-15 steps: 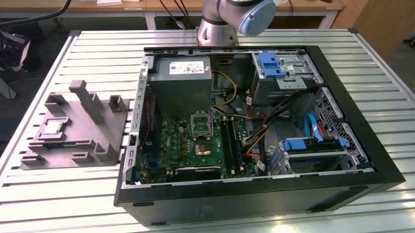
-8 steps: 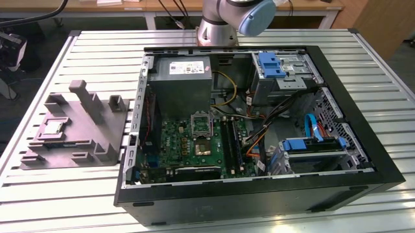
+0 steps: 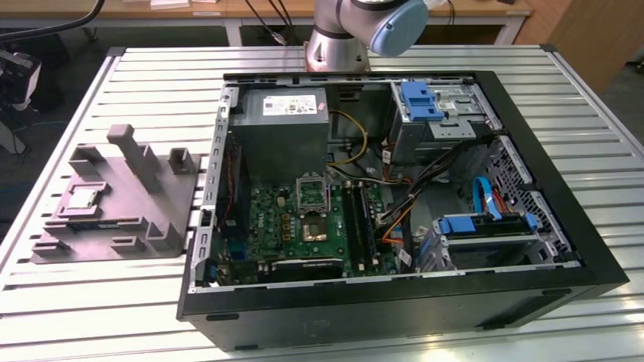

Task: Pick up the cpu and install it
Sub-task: 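Pick up the cpu and move it towards the insertion slot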

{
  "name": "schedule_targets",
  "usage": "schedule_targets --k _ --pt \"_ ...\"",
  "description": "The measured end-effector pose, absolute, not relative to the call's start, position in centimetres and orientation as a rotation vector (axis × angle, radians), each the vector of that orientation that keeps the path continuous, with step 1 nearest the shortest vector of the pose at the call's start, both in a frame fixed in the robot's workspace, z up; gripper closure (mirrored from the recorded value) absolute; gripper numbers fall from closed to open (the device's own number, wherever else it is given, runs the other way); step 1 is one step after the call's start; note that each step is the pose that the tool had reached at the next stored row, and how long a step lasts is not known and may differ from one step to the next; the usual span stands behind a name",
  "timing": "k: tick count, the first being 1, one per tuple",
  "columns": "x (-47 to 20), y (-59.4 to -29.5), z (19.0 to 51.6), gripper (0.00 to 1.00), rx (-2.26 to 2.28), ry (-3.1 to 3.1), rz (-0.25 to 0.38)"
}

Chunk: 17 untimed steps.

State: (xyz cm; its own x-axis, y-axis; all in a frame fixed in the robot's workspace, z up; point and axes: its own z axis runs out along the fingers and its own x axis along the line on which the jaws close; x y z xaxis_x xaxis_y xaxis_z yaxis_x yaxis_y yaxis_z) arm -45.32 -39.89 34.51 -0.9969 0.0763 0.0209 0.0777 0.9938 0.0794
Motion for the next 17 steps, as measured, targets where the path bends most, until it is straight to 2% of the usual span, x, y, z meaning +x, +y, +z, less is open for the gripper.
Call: schedule_targets --k 5,6,7,8,9,11,12,15,17 --pt "-45.33 -39.89 34.51 0.89 -0.121 -3.119 -0.125" --pt "-45.32 -39.90 34.51 0.83 -0.120 -3.119 -0.125" --pt "-45.33 -39.89 34.51 0.83 -0.120 -3.119 -0.125" --pt "-45.33 -39.89 34.51 0.77 -0.120 -3.119 -0.125" --pt "-45.33 -39.90 34.51 0.77 -0.120 -3.119 -0.125" --pt "-45.33 -39.89 34.51 0.65 -0.120 -3.119 -0.125" --pt "-45.33 -39.90 34.51 0.65 -0.120 -3.119 -0.125" --pt "-45.33 -39.89 34.51 0.47 -0.120 -3.119 -0.125" --pt "-45.33 -39.90 34.51 0.47 -0.120 -3.119 -0.125"
